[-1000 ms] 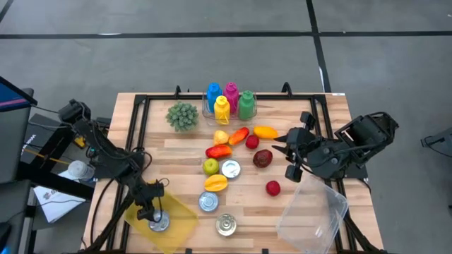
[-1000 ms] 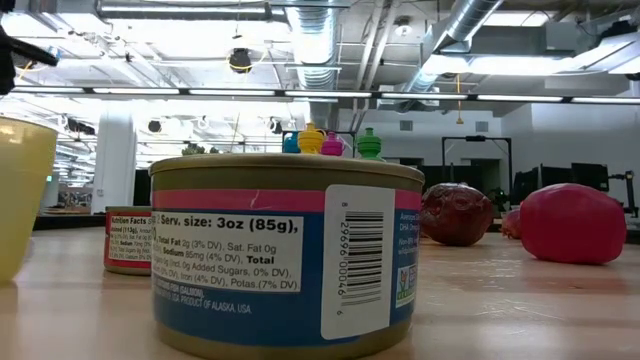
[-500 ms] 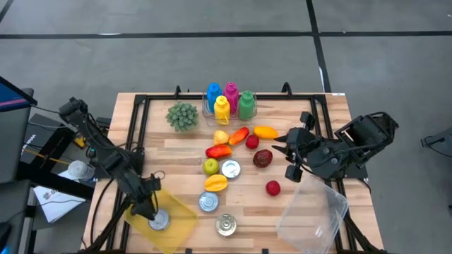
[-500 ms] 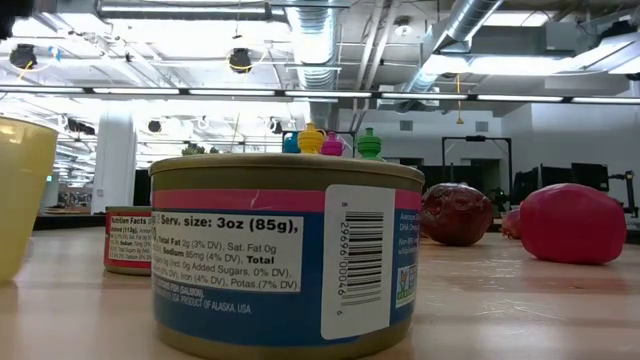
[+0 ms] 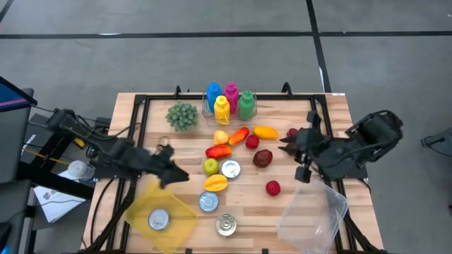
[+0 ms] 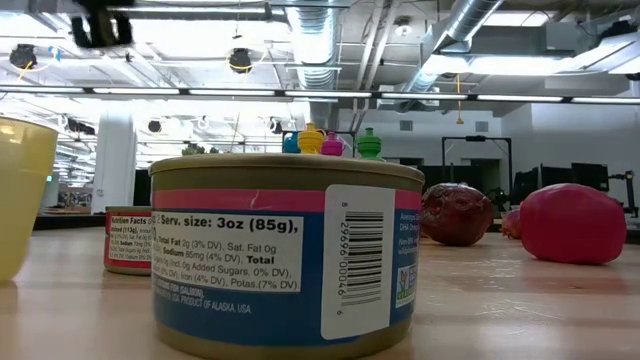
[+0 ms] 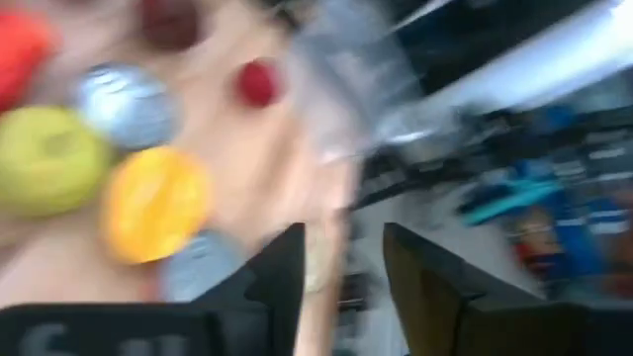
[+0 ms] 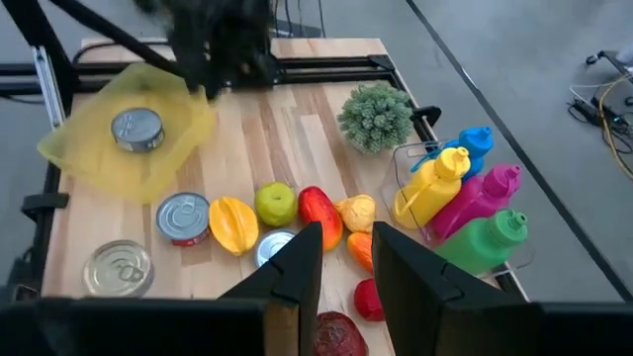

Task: Pick & Place Food Item
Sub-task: Put the red tuna can into the yellow bin

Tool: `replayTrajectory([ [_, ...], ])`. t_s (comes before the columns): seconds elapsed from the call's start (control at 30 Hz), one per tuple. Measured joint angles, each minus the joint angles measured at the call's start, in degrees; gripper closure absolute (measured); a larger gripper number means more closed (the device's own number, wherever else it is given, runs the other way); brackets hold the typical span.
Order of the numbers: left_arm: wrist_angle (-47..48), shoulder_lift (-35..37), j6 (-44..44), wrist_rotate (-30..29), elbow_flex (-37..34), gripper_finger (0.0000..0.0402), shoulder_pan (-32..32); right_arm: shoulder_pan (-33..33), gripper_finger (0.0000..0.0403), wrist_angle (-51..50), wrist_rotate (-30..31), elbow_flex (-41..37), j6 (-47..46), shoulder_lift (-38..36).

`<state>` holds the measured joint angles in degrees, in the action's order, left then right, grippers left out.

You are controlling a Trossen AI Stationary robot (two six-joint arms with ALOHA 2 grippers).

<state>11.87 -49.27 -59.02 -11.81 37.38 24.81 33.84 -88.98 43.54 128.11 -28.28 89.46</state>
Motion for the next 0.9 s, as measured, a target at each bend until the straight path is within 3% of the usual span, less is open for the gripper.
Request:
replayTrajectory([
  [0.13,7.94,-8.54,-0.11,14.36,2.17,0.0341,-6.48,0.81,0.0317,-0.56,0.07,0.0,-2.19,-2.07],
  [0.23,12.86,-15.56,0.75,19.5,4.56,0.0383,-7.71,1.64,0.0317,-0.75,0.06,0.09,-3.09,-3.14],
  [0.43,23.86,-27.68,1.78,20.21,12.97,0.04,-7.77,2.98,0.0317,-1.01,0.05,0.07,-2.49,-3.35],
  [0.57,31.21,-34.07,1.76,16.52,18.05,0.0401,-7.77,2.91,0.0317,-1.02,0.06,0.07,-1.07,-3.35],
  [0.77,21.4,-39.75,-1.02,15.65,20.0,0.0401,-7.58,1.6,0.0317,-1.04,-0.02,-0.02,1.72,-4.14],
  [0.9,19.73,-40.88,-0.01,14.47,19.98,0.0399,-7.53,0.84,0.0317,-1.04,0.01,0.05,2.76,-6.03],
])
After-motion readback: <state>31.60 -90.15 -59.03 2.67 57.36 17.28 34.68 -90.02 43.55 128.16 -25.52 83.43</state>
